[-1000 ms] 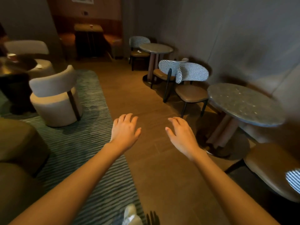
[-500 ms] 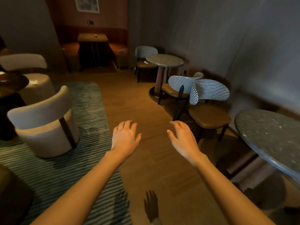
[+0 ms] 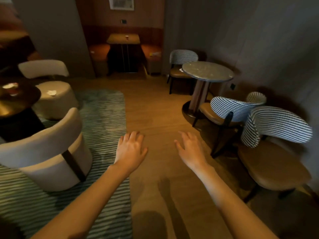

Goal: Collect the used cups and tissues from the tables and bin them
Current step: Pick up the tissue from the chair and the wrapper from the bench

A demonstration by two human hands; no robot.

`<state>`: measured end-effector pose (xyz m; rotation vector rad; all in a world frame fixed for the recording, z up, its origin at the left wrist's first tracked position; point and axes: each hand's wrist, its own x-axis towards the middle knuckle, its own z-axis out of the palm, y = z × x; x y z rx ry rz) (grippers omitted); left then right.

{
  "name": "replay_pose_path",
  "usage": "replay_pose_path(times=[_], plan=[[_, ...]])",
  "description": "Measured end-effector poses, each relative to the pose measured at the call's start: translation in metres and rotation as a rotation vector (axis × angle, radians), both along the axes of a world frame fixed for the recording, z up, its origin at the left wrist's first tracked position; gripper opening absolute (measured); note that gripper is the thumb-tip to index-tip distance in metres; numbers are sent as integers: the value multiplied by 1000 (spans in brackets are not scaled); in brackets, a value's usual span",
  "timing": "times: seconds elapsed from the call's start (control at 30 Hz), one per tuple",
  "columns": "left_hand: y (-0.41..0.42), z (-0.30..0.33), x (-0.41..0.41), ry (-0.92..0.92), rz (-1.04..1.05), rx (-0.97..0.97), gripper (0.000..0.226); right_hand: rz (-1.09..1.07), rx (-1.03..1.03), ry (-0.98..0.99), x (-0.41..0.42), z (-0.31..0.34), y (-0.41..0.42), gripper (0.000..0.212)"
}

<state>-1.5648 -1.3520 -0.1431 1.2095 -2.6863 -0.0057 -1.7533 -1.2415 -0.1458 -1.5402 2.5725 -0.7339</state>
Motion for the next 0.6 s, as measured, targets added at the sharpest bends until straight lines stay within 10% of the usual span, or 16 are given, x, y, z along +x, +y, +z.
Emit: replay_pose_path(times=[0.6], plan=[[-466, 3, -302, 14, -70, -43, 51, -18, -24, 78, -290, -15, -435, 46]])
